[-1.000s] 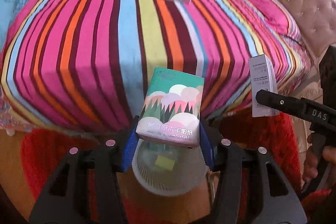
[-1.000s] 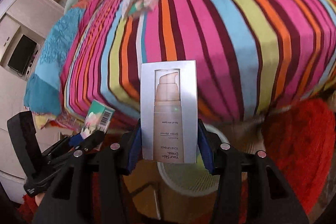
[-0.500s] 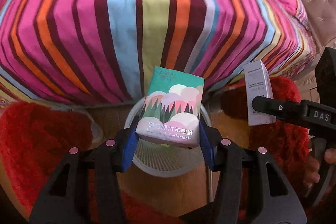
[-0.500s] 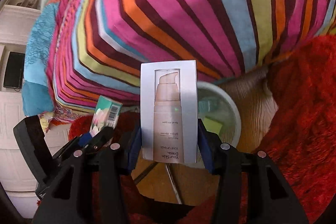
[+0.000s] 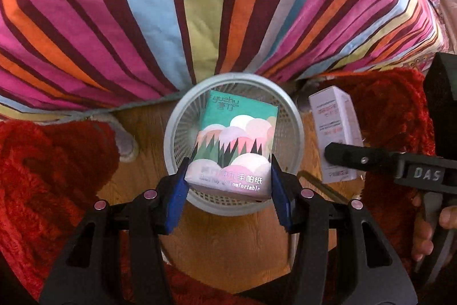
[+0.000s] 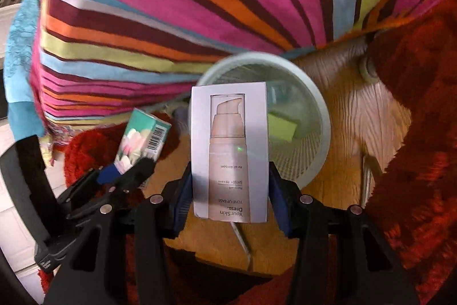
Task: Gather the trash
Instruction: 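Carry the tissue pack with the left tool while the right tool carries the foundation box to the wastebasket, then open both tools to drop the items into the wastebasket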
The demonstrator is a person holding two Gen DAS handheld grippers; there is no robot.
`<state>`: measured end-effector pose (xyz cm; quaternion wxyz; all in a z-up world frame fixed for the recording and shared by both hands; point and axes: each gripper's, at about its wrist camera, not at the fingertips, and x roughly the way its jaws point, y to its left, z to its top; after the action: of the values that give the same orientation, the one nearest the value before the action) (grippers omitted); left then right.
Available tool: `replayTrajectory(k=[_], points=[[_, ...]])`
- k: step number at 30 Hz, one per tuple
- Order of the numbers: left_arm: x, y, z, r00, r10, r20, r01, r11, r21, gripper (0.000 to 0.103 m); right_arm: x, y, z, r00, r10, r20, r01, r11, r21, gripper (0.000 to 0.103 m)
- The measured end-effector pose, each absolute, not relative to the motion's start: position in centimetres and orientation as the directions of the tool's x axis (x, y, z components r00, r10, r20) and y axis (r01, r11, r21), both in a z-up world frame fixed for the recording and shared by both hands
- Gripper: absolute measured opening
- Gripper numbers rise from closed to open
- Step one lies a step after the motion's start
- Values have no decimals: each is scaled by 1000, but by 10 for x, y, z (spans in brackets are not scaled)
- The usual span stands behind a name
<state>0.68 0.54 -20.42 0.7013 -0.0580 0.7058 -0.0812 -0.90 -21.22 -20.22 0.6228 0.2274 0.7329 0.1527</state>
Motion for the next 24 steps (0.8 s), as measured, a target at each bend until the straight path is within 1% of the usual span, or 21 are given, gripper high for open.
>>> replayTrajectory(k=[5,14,20,22,23,24], points=[[7,5,-217,-63,-188,-980,34,981,-191,52,-7,-202,-208,-155,497,-854,113,868,484,47],[11,-2,-235,-137,-159,-978,45,985,-167,52,-4,-192,-228,-223,467,-856,109,884,454,47],[11,-4,-236,-151,-157,-976,49,985,-166,52,-3,-188,-233,-244,461,-853,104,887,450,47],[11,-4,-238,-164,-165,-973,42,984,-174,55,-3,-189,-237,-254,468,-846,112,883,455,49],[11,-4,-240,-175,-171,-970,39,983,-180,57,-2,-189,-239,-257,472,-843,119,881,457,53],[10,-4,-243,-186,-165,-969,36,984,-175,68,-2,-189,-240,-259,474,-842,125,881,457,63]])
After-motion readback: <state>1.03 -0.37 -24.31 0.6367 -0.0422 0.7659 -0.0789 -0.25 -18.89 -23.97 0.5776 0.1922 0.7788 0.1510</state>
